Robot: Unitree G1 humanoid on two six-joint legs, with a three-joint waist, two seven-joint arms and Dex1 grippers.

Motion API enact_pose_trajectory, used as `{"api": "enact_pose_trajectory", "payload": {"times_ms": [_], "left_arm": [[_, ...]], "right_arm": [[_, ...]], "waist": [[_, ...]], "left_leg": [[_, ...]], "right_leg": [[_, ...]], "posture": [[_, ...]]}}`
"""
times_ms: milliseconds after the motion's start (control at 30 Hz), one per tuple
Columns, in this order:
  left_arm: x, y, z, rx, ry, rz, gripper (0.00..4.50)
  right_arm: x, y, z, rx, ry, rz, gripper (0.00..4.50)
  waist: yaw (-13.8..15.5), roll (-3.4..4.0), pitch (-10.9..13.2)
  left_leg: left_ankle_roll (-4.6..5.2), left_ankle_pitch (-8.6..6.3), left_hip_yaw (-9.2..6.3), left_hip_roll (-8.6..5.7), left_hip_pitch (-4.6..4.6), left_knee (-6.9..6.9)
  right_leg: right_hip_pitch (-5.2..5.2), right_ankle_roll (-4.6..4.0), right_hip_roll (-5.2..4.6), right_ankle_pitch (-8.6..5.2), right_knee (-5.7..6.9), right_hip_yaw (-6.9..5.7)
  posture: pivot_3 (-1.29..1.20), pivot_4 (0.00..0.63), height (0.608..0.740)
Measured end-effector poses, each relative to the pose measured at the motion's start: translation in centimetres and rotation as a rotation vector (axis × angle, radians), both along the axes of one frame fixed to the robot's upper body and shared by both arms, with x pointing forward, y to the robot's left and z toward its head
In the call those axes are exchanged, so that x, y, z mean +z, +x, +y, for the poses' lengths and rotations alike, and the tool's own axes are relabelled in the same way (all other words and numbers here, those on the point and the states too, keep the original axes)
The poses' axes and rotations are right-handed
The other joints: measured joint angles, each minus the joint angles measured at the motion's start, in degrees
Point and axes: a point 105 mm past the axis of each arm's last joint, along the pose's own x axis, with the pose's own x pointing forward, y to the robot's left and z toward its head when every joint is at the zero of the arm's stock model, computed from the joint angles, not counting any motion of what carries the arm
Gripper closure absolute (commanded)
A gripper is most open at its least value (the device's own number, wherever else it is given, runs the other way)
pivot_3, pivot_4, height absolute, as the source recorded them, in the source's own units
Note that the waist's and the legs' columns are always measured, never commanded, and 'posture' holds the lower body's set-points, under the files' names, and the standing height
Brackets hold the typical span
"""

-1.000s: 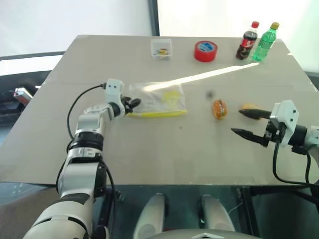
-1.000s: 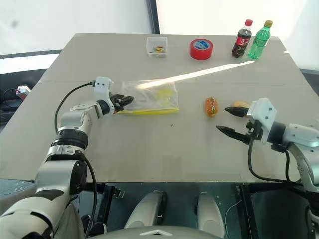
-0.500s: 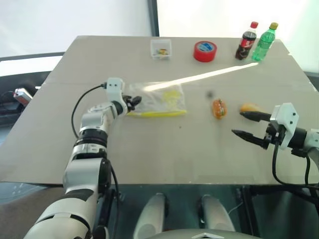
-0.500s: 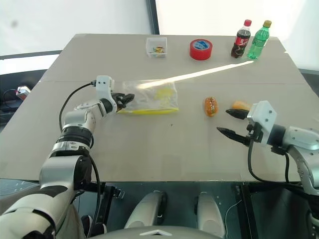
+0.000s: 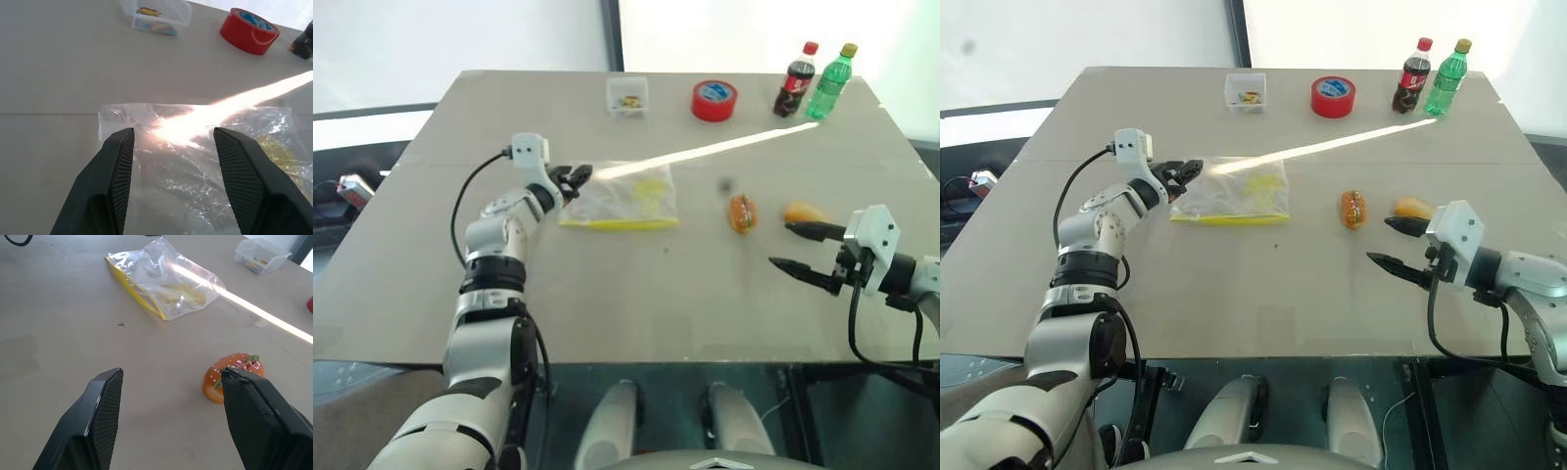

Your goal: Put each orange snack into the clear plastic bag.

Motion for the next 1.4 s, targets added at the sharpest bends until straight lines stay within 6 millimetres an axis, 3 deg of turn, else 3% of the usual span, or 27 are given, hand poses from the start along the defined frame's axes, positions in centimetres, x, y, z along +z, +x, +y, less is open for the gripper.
{"api": "enact_pose_trajectory", "payload": {"times_ms": [300, 400, 633, 733, 833, 1033, 1233, 1400], "left_arm": [[-2.2, -0.2, 1.9, 0.084, 0.041, 0.082, 1.79], [-3.9, -0.2, 1.4, 0.075, 0.050, 0.131, 1.79], [-4.3, 0.1, 0.0, 0.015, 0.146, 0.145, 1.79], [-4.4, 0.1, -0.2, 0.007, 0.159, 0.152, 2.94], [-4.6, 0.1, -0.6, -0.004, 0.155, 0.160, 4.43], [-4.7, -0.1, -1.0, -0.017, 0.143, 0.163, 4.48], [-4.5, -1.9, -3.0, -0.062, -0.030, 0.243, 4.48], [-2.9, -4.0, -4.8, -0.068, -0.123, 0.272, 4.48]], "right_arm": [[0.0, 0.0, 0.0, -0.002, 0.001, 0.000, 1.25], [-0.1, 0.0, 0.0, -0.004, 0.001, 0.002, 1.25], [-0.2, 0.0, -0.2, -0.016, 0.002, 0.005, 1.25], [-0.2, 0.0, -0.4, -0.022, 0.003, 0.001, 1.16], [-0.2, -0.1, -0.4, -0.023, 0.003, 0.002, 1.16], [-0.1, -0.1, -0.5, -0.025, 0.003, -0.003, 1.16], [-0.3, 0.1, 0.0, -0.027, 0.026, 0.003, 1.16], [-1.6, 1.3, 3.0, -0.017, 0.008, 0.007, 1.16]], "waist": [[0.1, -0.01, 0.0], [0.2, -0.02, 0.0], [0.2, 0.01, 0.0], [0.3, 0.03, 0.0], [0.3, 0.02, 0.0], [0.3, 0.03, 0.0], [0.1, 0.01, 0.0], [-0.2, -0.02, 0.0]], "left_leg": [[0.00, 0.00, 0.00, -0.01, 0.00, 0.00], [0.00, 0.00, -0.01, -0.03, -0.03, 0.01], [0.00, 0.00, -0.01, -0.03, 0.01, 0.02], [0.00, 0.00, -0.01, -0.03, 0.03, 0.02], [0.00, 0.00, -0.01, -0.03, 0.03, 0.03], [0.00, 0.00, -0.01, -0.03, 0.03, 0.03], [0.00, 0.00, -0.13, 0.00, 0.00, 0.05], [-0.02, 0.00, -0.28, 0.02, 0.03, 0.04]], "right_leg": [[0.00, 0.00, 0.00, 0.00, 0.00, -0.01], [0.00, 0.00, 0.00, 0.00, 0.00, -0.02], [0.03, 0.00, 0.00, 0.00, 0.02, -0.02], [0.04, 0.00, 0.00, 0.00, 0.02, -0.02], [0.05, 0.00, -0.01, 0.00, 0.03, -0.02], [0.04, 0.00, -0.01, 0.00, 0.05, -0.02], [0.02, 0.00, -0.01, -0.01, 0.07, -0.01], [-0.09, 0.00, 0.01, -0.01, 0.21, 0.09]], "posture": [[0.00, 0.150, 0.740], [0.00, 0.150, 0.740], [0.00, 0.150, 0.740], [0.00, 0.150, 0.740], [0.00, 0.150, 0.740], [0.00, 0.150, 0.740], [0.00, 0.150, 0.740], [0.00, 0.150, 0.740]]}}
